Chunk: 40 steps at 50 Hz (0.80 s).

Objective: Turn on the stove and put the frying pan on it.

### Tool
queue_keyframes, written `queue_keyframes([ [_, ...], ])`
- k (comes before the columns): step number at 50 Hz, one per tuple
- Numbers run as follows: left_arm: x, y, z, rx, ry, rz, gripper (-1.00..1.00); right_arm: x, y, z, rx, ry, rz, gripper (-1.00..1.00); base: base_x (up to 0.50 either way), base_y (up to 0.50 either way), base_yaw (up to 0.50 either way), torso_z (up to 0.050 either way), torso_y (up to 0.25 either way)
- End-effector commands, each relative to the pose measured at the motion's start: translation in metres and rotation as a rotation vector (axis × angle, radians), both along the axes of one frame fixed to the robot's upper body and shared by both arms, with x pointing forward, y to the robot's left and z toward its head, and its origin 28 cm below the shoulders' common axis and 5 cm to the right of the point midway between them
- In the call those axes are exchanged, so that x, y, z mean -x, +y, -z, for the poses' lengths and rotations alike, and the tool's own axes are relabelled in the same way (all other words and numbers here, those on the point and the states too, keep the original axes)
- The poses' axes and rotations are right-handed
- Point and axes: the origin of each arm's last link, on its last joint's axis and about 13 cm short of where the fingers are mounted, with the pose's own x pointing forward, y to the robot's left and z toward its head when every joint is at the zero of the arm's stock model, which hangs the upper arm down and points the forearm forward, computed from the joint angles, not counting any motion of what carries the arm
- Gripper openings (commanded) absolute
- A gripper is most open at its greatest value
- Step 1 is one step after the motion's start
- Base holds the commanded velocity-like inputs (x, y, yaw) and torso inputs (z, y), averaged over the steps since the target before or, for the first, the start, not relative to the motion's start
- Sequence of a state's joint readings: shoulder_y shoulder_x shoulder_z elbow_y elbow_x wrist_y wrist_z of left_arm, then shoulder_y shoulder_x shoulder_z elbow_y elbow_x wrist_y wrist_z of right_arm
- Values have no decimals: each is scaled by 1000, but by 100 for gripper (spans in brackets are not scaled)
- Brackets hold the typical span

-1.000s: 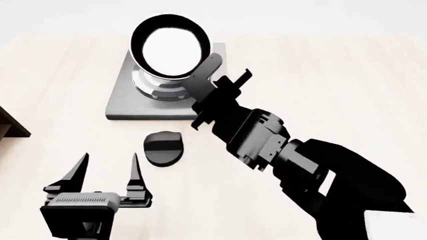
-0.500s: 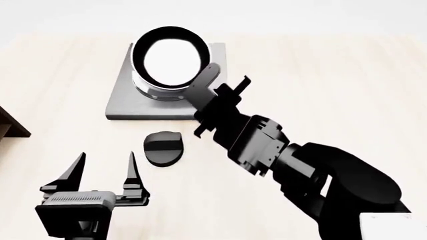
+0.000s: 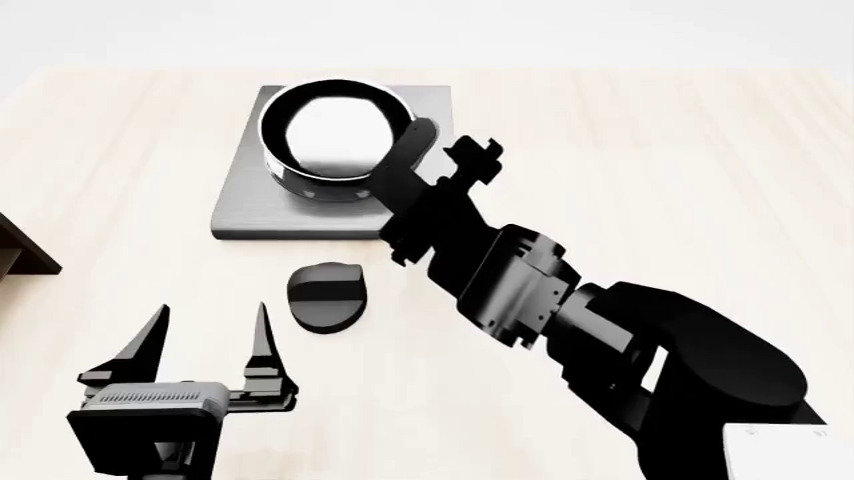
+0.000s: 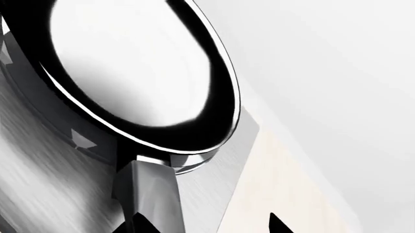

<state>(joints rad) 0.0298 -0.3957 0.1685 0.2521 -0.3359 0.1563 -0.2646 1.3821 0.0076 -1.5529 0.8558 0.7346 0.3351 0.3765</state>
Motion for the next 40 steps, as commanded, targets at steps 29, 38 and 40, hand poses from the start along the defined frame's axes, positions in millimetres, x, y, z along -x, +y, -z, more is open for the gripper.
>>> queue_keyframes([
  [29,1,0,-2,-3,1,-2,100,10,0,-55,-310,198,-212,100,0,0,0,0,1],
  [38,1,1,-3,-6,-2,-10,100,27,-22,-72,-358,65,-266,100,0,0,0,0,0],
  [40,1,1,-3,-7,-2,-12,100,28,-27,-74,-372,28,-259,100,0,0,0,0,0],
])
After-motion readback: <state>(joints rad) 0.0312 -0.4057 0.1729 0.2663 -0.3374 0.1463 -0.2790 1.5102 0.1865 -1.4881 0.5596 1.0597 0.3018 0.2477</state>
